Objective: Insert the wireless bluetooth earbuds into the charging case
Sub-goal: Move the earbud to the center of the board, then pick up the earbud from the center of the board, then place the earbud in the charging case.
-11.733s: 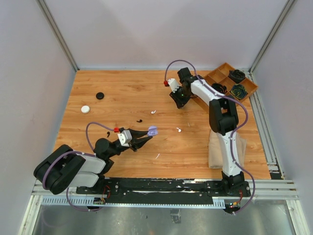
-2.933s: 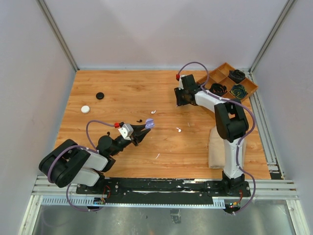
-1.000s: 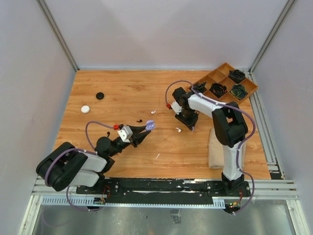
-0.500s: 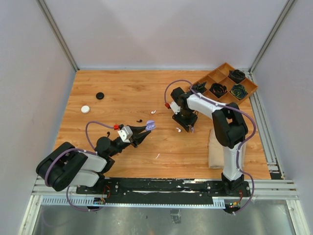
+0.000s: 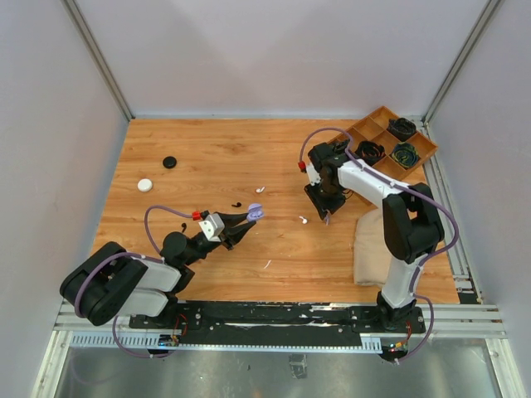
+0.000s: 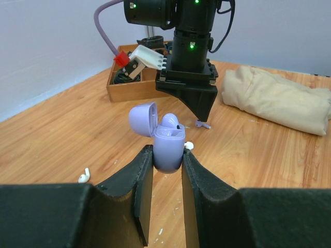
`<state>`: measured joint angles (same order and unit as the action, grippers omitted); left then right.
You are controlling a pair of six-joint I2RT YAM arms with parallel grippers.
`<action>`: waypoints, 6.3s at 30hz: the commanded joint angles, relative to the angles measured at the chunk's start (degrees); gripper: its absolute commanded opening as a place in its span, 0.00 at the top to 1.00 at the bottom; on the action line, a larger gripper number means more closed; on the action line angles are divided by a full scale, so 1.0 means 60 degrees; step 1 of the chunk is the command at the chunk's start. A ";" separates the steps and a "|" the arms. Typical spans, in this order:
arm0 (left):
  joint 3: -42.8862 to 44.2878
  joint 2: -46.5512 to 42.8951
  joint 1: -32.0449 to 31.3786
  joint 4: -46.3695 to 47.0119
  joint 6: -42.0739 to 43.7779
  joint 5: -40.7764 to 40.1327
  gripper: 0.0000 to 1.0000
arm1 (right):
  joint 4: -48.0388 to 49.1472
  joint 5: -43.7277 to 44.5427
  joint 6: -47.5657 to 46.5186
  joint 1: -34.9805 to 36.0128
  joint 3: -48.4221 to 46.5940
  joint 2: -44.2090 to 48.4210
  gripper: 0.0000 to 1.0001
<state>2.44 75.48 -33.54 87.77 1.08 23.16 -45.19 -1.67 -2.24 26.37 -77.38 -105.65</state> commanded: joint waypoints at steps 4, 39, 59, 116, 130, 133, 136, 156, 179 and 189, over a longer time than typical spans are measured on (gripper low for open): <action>-0.0025 -0.0019 0.0037 0.2362 0.0084 0.0149 1.00 | 0.0607 -0.0271 0.0520 -0.0451 0.0259 -0.0255 0.61; 0.0198 -0.0185 0.0031 0.2355 -0.0137 0.0598 1.00 | 0.1380 0.0145 0.0593 -0.0088 0.1317 0.1475 0.84; 0.1036 -0.0035 0.0024 0.2373 0.0396 0.1336 1.00 | 0.3566 0.1225 0.0960 0.3339 0.1428 0.5682 0.85; 0.1234 -0.0422 0.0037 0.2365 -0.1223 0.0491 1.00 | 1.1097 0.2639 -0.0893 0.6312 0.5042 0.6263 0.88; 0.1169 -0.0352 0.0034 0.2364 -0.1751 -0.0203 1.00 | 1.1215 0.2924 -0.1487 0.6643 0.5149 0.6168 0.88; 0.1176 -0.0295 0.0027 0.2361 -0.1799 -0.0297 1.00 | 1.1231 0.2944 -0.1485 0.6691 0.5134 0.6097 0.87; 0.1189 -0.0261 0.0036 0.2362 -0.1842 -0.0283 1.00 | 1.1259 0.3004 -0.1448 0.6748 0.5106 0.5997 0.86; 0.0992 0.0017 0.0034 0.2374 -0.1676 -0.0085 1.00 | 1.1135 0.3288 -0.0935 0.6926 0.4970 0.6486 0.55; 0.0927 0.0105 0.0038 0.2383 -0.1469 0.0855 1.00 | 0.8376 0.3199 -0.1112 0.5385 0.4904 0.7368 0.40; 0.0941 0.0010 0.0030 0.2379 -0.1528 0.0975 1.00 | 0.8396 0.2399 -0.1084 0.5284 0.4900 0.7063 0.39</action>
<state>8.56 76.71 -33.54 87.79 -9.02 28.18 5.21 14.83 -9.43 58.67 -48.25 -62.63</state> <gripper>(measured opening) 0.292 0.606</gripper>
